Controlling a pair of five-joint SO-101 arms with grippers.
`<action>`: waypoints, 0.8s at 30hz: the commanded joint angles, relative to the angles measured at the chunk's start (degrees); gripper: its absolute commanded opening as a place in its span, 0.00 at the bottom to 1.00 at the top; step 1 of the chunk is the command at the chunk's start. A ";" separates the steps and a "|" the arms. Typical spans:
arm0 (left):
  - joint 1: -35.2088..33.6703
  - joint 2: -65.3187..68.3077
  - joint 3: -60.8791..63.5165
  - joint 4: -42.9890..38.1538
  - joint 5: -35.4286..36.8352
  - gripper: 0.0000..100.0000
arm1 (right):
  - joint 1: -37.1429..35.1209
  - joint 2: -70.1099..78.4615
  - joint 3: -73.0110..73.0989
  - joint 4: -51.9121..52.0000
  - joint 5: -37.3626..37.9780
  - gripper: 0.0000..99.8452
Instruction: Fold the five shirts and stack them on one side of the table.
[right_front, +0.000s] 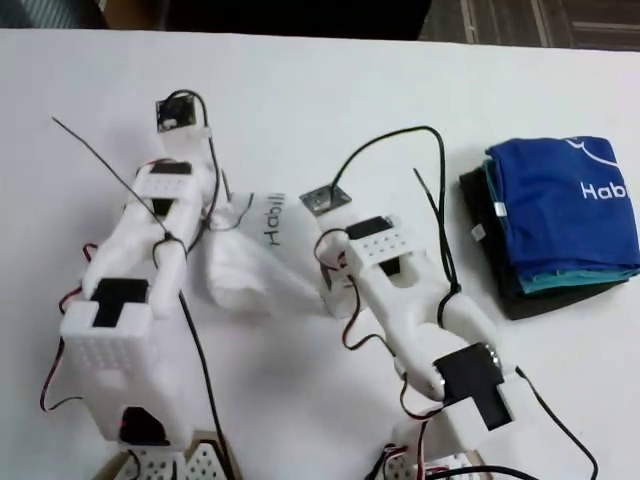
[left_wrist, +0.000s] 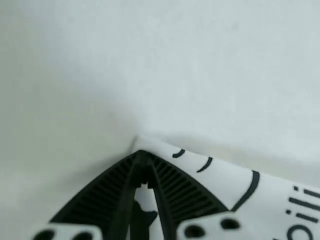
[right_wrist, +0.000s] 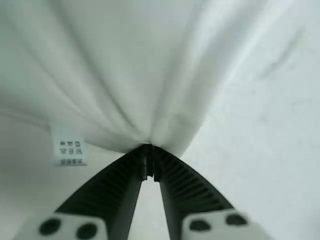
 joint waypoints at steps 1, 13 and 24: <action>-2.02 -0.18 -4.00 2.55 0.44 0.03 | -1.45 -2.77 0.00 0.04 -0.09 0.02; -1.93 -6.07 -22.64 33.32 -5.36 0.03 | -1.89 -21.32 -13.71 7.43 5.36 0.02; -3.43 -23.65 4.00 34.81 -16.44 0.03 | 3.82 -5.67 -21.63 -8.13 6.77 0.02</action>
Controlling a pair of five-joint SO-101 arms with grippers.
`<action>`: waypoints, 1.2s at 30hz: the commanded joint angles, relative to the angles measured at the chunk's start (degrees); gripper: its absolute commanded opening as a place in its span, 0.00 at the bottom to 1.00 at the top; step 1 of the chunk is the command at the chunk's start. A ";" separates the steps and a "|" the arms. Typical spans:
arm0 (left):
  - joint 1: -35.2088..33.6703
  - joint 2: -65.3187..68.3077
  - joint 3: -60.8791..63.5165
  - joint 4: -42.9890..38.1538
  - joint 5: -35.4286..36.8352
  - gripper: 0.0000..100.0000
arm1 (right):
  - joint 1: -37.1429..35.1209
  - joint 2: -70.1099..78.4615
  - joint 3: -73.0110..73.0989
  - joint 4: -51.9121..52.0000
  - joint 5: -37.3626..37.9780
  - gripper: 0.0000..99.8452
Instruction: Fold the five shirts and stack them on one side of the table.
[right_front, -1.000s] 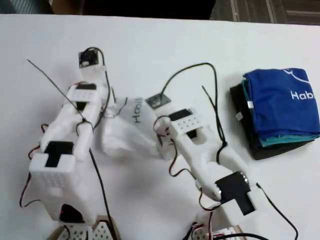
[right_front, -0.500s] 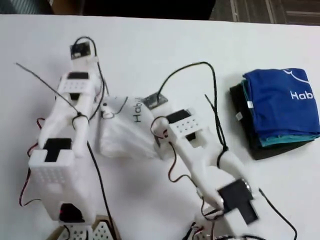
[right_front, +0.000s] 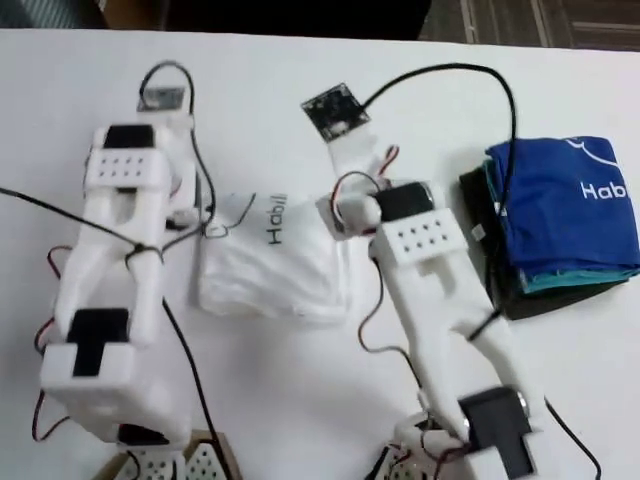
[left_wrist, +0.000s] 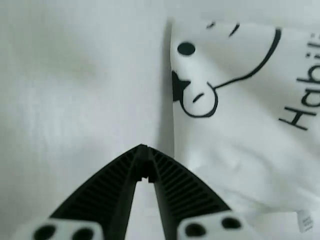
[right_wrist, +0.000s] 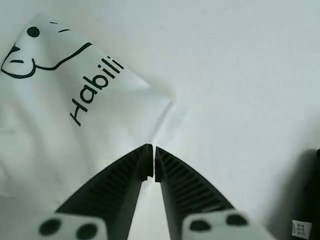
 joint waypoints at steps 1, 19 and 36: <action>-0.26 -9.41 12.26 -6.24 -3.08 0.03 | 0.66 6.64 -7.12 -1.80 0.26 0.02; -0.44 -18.64 41.36 -25.85 -5.63 0.02 | 1.63 36.97 -30.24 10.51 0.26 0.02; 1.58 -19.08 27.21 -14.77 -5.36 0.02 | 1.71 33.71 -37.98 12.26 0.26 0.02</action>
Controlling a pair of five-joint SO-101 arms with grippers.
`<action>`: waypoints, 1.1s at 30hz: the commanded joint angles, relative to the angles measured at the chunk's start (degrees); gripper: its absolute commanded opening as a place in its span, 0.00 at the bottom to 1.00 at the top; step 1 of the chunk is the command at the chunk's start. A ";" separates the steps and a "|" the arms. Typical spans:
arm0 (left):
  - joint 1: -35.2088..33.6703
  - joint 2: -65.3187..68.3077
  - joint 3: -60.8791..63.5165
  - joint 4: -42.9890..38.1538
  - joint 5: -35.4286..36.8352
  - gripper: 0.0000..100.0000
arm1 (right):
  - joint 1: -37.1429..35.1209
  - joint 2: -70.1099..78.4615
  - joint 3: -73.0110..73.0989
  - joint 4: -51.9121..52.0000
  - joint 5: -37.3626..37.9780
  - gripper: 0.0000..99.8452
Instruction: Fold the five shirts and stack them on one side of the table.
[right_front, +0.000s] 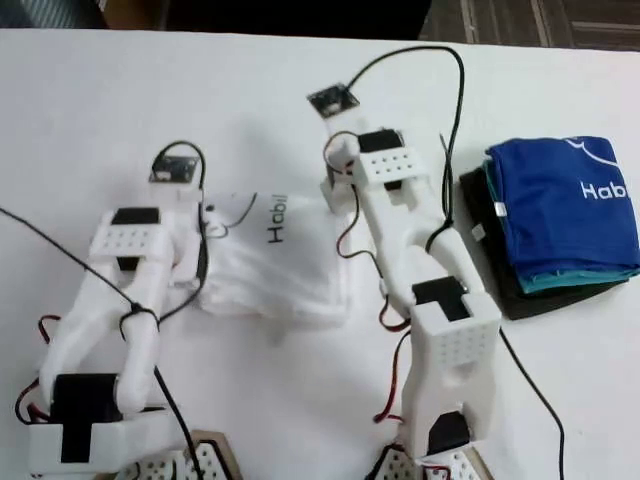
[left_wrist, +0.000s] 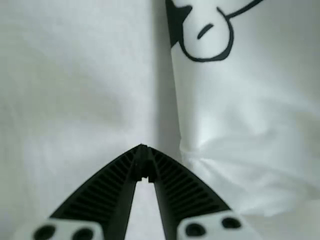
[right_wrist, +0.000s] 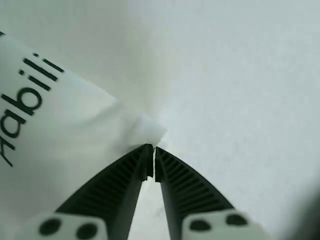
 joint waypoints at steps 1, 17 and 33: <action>2.29 -2.73 -5.41 4.04 -0.44 0.02 | -2.15 -3.12 -3.69 0.57 -0.09 0.02; 13.01 -2.64 -6.99 0.70 -0.26 0.02 | -2.33 3.74 -3.52 1.01 -0.18 0.02; 9.32 -2.64 8.22 -5.27 -0.79 0.02 | -1.98 8.04 -4.04 0.48 -0.09 0.02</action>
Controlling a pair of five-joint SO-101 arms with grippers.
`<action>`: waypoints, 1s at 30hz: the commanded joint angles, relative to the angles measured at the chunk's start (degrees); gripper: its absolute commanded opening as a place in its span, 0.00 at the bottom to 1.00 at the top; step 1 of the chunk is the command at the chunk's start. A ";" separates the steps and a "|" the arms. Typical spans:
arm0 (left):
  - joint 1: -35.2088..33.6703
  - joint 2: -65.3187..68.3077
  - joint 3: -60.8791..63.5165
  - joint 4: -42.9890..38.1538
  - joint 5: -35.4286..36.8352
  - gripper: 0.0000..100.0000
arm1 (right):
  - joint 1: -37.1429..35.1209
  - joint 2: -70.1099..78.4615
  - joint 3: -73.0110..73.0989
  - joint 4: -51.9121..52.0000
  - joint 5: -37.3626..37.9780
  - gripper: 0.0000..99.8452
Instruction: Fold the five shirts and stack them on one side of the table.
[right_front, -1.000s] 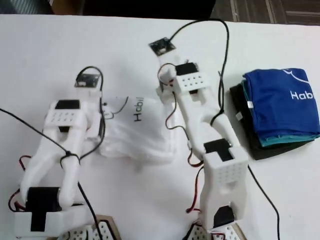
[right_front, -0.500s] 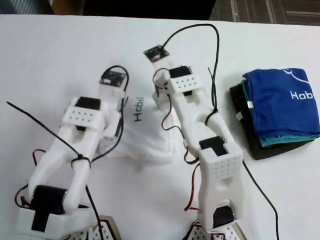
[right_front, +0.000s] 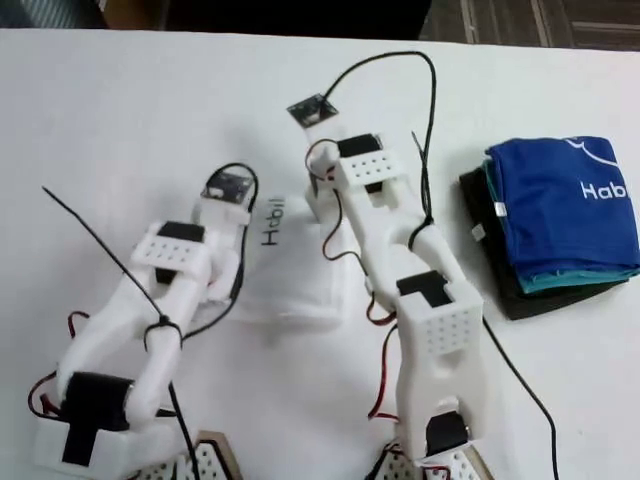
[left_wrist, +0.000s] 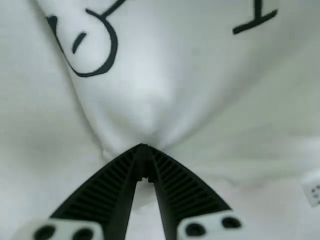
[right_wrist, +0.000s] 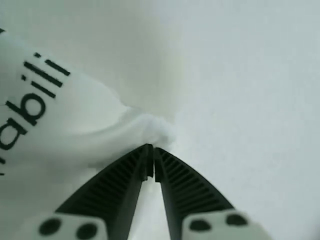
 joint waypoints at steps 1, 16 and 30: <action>-1.93 -2.20 0.40 -0.09 -0.62 0.02 | 0.22 2.24 -2.29 -0.57 -0.09 0.02; -3.52 -13.80 0.13 7.12 -3.08 0.02 | 2.77 4.79 -9.14 0.75 -0.09 0.02; -2.11 -19.96 13.14 -3.16 -3.25 0.02 | 2.68 4.79 -9.58 0.92 -0.09 0.02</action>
